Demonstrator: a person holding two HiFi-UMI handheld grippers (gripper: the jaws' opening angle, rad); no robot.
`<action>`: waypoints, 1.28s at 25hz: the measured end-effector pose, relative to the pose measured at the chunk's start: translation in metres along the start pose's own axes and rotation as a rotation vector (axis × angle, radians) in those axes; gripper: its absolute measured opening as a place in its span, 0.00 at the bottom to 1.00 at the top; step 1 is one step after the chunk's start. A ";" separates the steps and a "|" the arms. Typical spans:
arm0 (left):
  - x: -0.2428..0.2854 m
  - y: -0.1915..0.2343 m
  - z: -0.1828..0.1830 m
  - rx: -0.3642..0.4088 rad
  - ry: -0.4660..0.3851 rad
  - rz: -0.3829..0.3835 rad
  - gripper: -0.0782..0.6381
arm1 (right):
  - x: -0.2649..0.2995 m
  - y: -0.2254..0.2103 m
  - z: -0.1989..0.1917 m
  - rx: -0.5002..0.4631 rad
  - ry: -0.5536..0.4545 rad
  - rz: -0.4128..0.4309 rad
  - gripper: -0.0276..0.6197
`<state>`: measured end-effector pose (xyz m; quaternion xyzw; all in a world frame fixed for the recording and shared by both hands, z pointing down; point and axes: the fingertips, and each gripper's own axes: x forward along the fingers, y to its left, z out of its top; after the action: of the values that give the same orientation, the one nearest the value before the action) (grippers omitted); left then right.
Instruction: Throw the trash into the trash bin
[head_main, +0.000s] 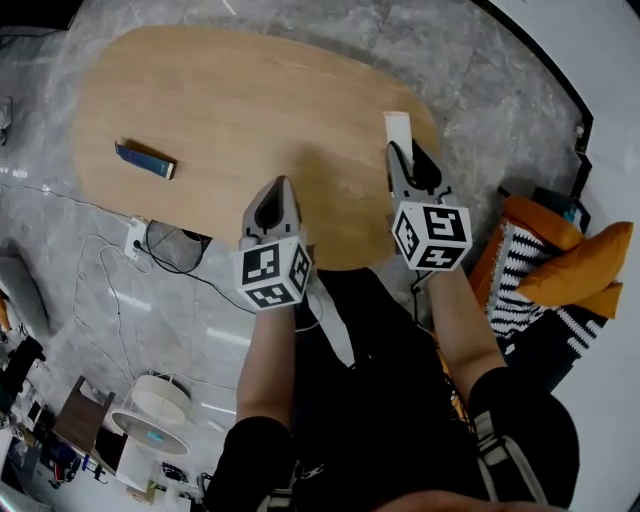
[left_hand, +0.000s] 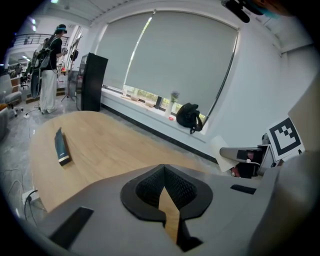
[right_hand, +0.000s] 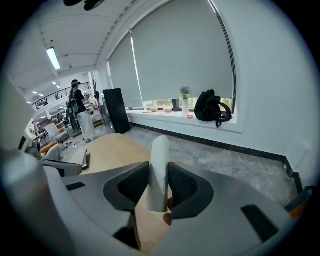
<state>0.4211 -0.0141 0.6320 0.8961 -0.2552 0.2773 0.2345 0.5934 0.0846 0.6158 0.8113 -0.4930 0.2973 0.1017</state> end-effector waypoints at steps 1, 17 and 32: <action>-0.006 0.006 0.003 -0.009 -0.011 0.010 0.12 | -0.002 0.008 0.003 -0.005 -0.002 0.012 0.23; -0.187 0.220 -0.050 -0.283 -0.137 0.311 0.13 | -0.002 0.306 -0.014 -0.160 0.068 0.412 0.23; -0.332 0.415 -0.163 -0.570 -0.118 0.458 0.12 | 0.003 0.621 -0.125 -0.393 0.223 0.687 0.23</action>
<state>-0.1219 -0.1288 0.6627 0.7290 -0.5291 0.1881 0.3914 0.0121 -0.1665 0.6379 0.5275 -0.7686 0.3003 0.2022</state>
